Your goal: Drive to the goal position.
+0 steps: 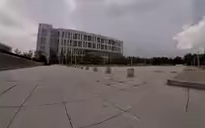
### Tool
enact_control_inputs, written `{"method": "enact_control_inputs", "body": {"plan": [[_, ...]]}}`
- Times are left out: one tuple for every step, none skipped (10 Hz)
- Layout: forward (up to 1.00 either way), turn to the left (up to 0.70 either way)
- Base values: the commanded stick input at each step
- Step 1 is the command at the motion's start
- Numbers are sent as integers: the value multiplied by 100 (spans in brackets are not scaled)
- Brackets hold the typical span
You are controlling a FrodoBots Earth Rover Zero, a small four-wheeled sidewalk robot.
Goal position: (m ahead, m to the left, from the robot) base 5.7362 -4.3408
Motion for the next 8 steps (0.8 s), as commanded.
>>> {"method": "enact_control_inputs", "body": {"plan": [[100,-27],[100,-27],[100,-27],[100,-27],[100,-27],[100,-27],[100,-27],[100,-27]]}}
